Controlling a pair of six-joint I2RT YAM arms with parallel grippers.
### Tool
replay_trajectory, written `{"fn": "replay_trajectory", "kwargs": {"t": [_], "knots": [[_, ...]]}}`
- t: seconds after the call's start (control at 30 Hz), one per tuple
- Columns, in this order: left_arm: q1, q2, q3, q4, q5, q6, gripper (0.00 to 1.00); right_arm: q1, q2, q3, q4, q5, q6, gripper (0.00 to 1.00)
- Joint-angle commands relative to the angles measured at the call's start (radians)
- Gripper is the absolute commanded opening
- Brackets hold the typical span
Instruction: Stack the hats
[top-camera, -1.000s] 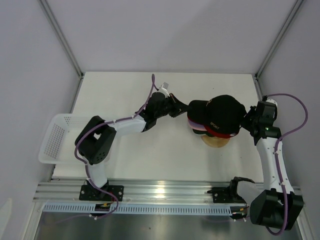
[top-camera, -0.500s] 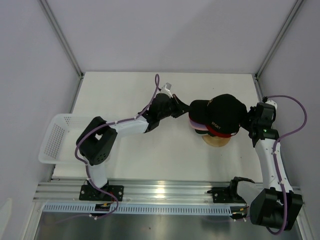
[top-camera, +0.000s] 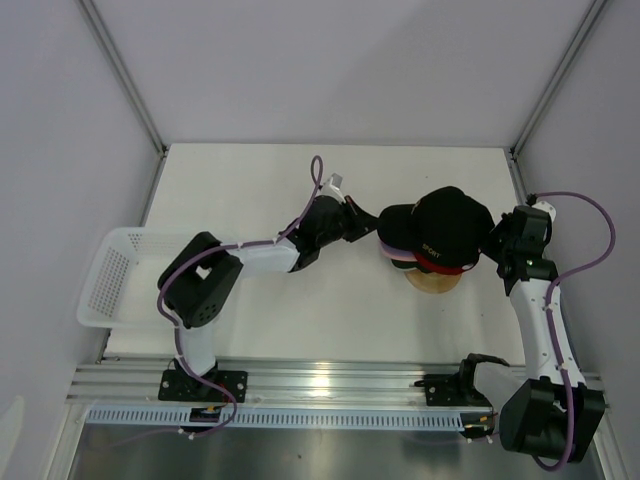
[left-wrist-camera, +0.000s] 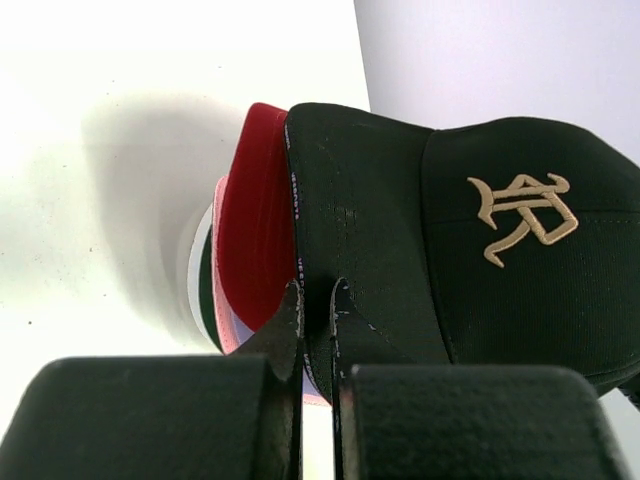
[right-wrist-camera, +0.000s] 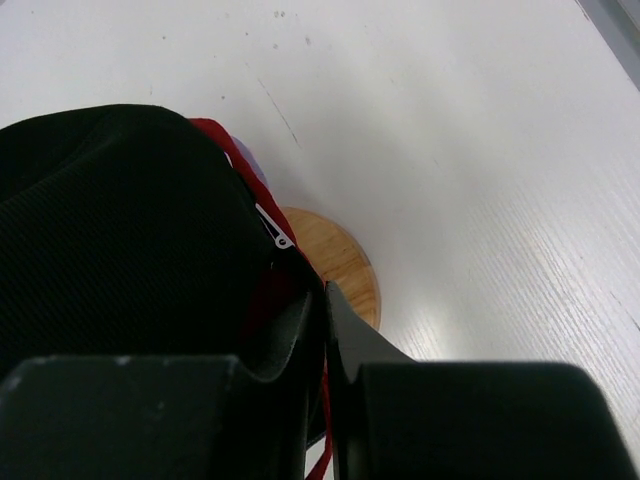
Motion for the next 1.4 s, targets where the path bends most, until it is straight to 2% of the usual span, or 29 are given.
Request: {"fn": "replay_trajectory", "kwargs": {"t": [0.0, 0.1, 0.3, 0.4, 0.47, 0.5, 0.53, 0.6, 0.63, 0.73, 0.8, 0.87, 0.9, 0.93, 1.07, 1.13, 1.23, 1.37], "knots": [[-0.023, 0.035, -0.073, -0.222, -0.057, 0.159, 0.01, 0.001, 0.007, -0.037, -0.088, 0.027, 0.007, 0.1], [-0.023, 0.043, -0.081, -0.228, -0.057, 0.167, 0.01, 0.001, 0.007, -0.045, -0.092, 0.025, 0.01, 0.1], [-0.025, 0.003, -0.075, -0.212, -0.034, 0.237, 0.01, 0.001, -0.008, -0.003, -0.102, 0.027, 0.0, 0.17], [-0.025, -0.025, -0.058, -0.246, -0.034, 0.283, 0.01, 0.001, -0.002, 0.067, -0.119, 0.011, -0.028, 0.31], [-0.025, -0.051, -0.04, -0.281, -0.04, 0.311, 0.02, 0.001, 0.022, 0.116, -0.164, 0.02, -0.043, 0.45], [-0.025, -0.058, -0.03, -0.285, -0.038, 0.337, 0.06, 0.001, 0.03, 0.167, -0.204, 0.026, -0.06, 0.58], [-0.025, -0.08, -0.023, -0.3, -0.038, 0.349, 0.15, 0.001, 0.036, 0.193, -0.224, 0.046, -0.068, 0.64], [-0.025, -0.104, -0.017, -0.314, -0.054, 0.383, 0.21, 0.001, 0.039, 0.262, -0.263, 0.074, -0.079, 0.75], [-0.025, -0.139, -0.017, -0.323, -0.064, 0.388, 0.25, 0.001, 0.033, 0.279, -0.29, 0.103, -0.076, 0.83], [-0.025, -0.196, -0.014, -0.335, -0.097, 0.429, 0.29, -0.001, -0.01, 0.317, -0.3, 0.091, -0.059, 0.92], [-0.025, -0.253, -0.003, -0.358, -0.142, 0.469, 0.32, -0.001, -0.046, 0.336, -0.304, 0.057, -0.056, 0.96], [-0.022, -0.29, 0.011, -0.381, -0.172, 0.516, 0.43, -0.001, -0.066, 0.379, -0.316, 0.053, -0.054, 0.98], [-0.02, -0.325, 0.022, -0.406, -0.181, 0.533, 0.5, -0.001, -0.076, 0.394, -0.327, 0.054, -0.056, 0.98], [-0.017, -0.345, 0.032, -0.419, -0.187, 0.553, 0.64, -0.001, -0.091, 0.408, -0.333, 0.059, -0.06, 0.99], [0.023, -0.44, 0.066, -0.497, -0.149, 0.64, 0.81, -0.002, -0.129, 0.469, -0.343, 0.039, -0.092, 0.99], [0.059, -0.511, 0.069, -0.507, -0.061, 0.656, 0.98, -0.002, -0.157, 0.469, -0.298, -0.1, -0.117, 0.99], [0.101, -0.589, 0.065, -0.49, 0.046, 0.673, 1.0, -0.001, -0.163, 0.459, -0.223, -0.291, -0.128, 0.99], [0.109, -0.658, 0.077, -0.498, 0.034, 0.708, 0.99, 0.001, -0.103, 0.452, -0.143, -0.473, -0.126, 0.99]]}}
